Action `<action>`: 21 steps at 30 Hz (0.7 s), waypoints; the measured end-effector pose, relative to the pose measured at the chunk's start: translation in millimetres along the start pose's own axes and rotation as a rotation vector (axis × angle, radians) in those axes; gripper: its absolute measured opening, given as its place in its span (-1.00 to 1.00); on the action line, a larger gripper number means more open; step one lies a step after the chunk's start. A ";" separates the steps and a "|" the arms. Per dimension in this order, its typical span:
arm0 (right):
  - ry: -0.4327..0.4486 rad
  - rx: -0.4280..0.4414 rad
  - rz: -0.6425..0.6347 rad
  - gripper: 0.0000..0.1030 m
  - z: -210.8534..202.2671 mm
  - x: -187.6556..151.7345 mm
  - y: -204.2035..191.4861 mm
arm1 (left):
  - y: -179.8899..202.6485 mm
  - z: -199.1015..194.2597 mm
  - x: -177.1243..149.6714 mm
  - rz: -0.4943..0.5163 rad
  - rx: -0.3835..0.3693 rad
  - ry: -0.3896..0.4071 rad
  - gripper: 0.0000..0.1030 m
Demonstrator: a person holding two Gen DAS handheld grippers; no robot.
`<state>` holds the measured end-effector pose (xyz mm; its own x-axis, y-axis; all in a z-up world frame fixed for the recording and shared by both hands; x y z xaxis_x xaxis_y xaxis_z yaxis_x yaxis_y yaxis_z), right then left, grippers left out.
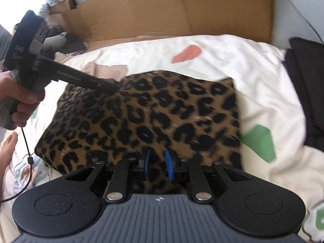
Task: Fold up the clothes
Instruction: 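Press the folded pants flat with the right gripper while the left gripper holds the edge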
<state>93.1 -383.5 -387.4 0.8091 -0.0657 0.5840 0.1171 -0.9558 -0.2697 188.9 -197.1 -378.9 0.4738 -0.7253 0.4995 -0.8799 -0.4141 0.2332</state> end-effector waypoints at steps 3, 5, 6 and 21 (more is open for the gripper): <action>0.006 -0.008 0.034 -0.57 -7.4 -8.3 12.5 | -0.3 0.0 -0.1 0.001 -0.002 0.003 -0.58; 0.007 -0.015 0.033 -0.58 -11.8 -12.1 15.4 | -0.6 0.0 0.0 0.002 -0.005 0.004 -0.58; 0.007 -0.019 0.030 -0.58 -14.0 -13.8 16.3 | -1.0 -0.3 0.0 0.002 -0.006 0.005 -0.58; -0.004 -0.127 0.031 -0.61 -29.4 -27.0 38.8 | -3.9 -0.7 0.1 -0.006 -0.023 0.007 -0.58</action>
<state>58.9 -427.2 -391.1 0.8138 -0.0948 0.5734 0.0186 -0.9819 -0.1886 192.3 -195.2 -379.2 0.4787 -0.7189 0.5040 -0.8777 -0.4058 0.2549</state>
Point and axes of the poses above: each gripper's, at about its wrist camera, not at the fingertips, and z roughly the way its jaws point, y to its right, x to its top, the point moved 1 cm from there along z, roughly the way its jaws point, and after that the axes turned 1 degree about x, right-handed, at the moved point
